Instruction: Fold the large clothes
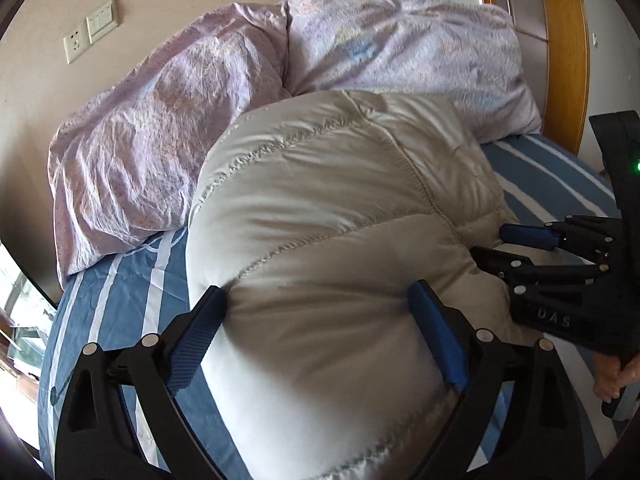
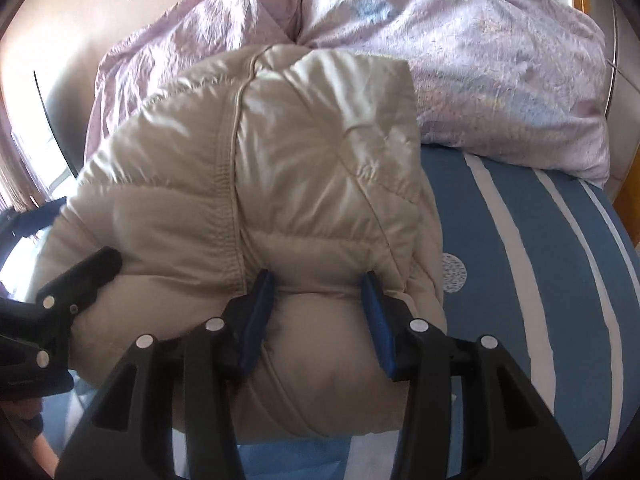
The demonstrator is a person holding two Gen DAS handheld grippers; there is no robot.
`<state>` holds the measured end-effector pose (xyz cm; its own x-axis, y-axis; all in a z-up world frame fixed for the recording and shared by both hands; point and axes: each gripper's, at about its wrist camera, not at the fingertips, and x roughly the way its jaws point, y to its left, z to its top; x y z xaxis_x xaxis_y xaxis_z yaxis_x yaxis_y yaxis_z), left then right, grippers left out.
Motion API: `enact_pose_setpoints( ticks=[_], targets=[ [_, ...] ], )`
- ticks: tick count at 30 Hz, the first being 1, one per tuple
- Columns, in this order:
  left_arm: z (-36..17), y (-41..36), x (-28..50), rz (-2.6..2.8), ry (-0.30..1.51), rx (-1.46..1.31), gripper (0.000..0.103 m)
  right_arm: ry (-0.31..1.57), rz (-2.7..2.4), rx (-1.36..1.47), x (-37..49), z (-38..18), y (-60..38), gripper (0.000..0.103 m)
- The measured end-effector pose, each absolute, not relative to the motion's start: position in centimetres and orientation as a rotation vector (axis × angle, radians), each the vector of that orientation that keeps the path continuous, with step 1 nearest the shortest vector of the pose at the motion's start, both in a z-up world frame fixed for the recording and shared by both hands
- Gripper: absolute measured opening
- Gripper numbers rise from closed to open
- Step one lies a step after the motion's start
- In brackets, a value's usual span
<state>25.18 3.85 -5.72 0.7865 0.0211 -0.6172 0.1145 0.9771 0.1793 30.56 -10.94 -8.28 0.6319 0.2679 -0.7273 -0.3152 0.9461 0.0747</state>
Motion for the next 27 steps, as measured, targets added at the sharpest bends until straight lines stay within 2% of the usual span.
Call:
enact_pose_setpoints(
  ticks=[3,7,11,18,19,21,22,24,26,27],
  targets=[
    [-6.5,3.3,25.1,-0.026,0.650,0.237,0.095,0.841,0.343,-0.048,31.0,-8.4,-11.2,0.046],
    [-6.3,3.9,25.3,-0.029,0.664,0.216,0.095,0.826,0.372,0.100,31.6,-5.5,-13.0,0.045],
    [-6.4,3.5,25.3,-0.023,0.655,0.230,0.095,0.869,0.331,0.018,32.4,-7.3,-11.7,0.047],
    [-6.4,3.1,25.4,-0.001,0.643,0.234,0.097,0.882,0.340,0.103,33.1,-7.9,-12.4,0.051],
    [-6.3,3.3,25.2,0.002,0.638,0.227,0.098,0.884,0.329,0.116,32.7,-7.3,-12.7,0.054],
    [-6.1,3.6,24.8,0.005,0.630,0.205,0.098,0.865,0.302,0.114,31.8,-6.5,-12.9,0.071],
    [-5.9,3.7,24.6,0.007,0.628,0.191,0.098,0.841,0.278,0.103,31.1,-6.0,-13.1,0.083],
    [-5.6,4.0,24.1,0.010,0.623,0.170,0.098,0.806,0.253,0.076,29.7,-5.2,-13.2,0.086],
    [-5.3,4.1,23.7,0.012,0.618,0.161,0.098,0.793,0.222,0.056,28.9,-4.8,-13.3,0.096],
    [-5.0,4.1,23.5,0.012,0.613,0.158,0.098,0.784,0.208,0.049,28.6,-4.5,-13.4,0.097]
  ],
)
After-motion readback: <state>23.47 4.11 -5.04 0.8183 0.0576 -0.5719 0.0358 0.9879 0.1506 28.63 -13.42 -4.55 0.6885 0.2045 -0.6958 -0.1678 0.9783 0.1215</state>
